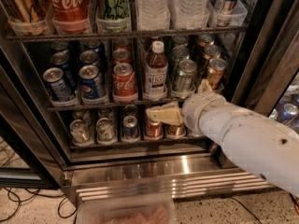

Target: Pick green can from middle shelf of fridge

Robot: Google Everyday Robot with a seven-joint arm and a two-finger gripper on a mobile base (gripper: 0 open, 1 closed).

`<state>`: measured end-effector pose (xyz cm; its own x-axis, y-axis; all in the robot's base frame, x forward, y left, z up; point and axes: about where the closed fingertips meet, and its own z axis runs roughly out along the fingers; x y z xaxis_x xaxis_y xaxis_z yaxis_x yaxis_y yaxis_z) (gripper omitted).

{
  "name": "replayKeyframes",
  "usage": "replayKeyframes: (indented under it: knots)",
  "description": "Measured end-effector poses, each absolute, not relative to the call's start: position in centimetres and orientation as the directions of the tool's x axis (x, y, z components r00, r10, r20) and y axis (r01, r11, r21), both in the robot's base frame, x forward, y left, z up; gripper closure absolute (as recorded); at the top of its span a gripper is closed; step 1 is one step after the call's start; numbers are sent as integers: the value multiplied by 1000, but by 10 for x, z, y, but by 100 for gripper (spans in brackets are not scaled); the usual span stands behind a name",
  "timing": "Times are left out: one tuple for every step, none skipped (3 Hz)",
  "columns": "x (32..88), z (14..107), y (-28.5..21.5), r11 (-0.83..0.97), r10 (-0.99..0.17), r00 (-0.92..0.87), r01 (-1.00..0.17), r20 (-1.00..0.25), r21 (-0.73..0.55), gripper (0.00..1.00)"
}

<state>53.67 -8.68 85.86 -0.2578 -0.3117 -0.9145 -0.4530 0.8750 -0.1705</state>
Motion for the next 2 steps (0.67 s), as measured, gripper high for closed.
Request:
replayKeyframes:
  knots:
    - [537, 859, -87, 875, -312, -258, -453, -915, -171, 0]
    - [538, 861, -85, 867, -340, -209, -446, -917, -221, 0]
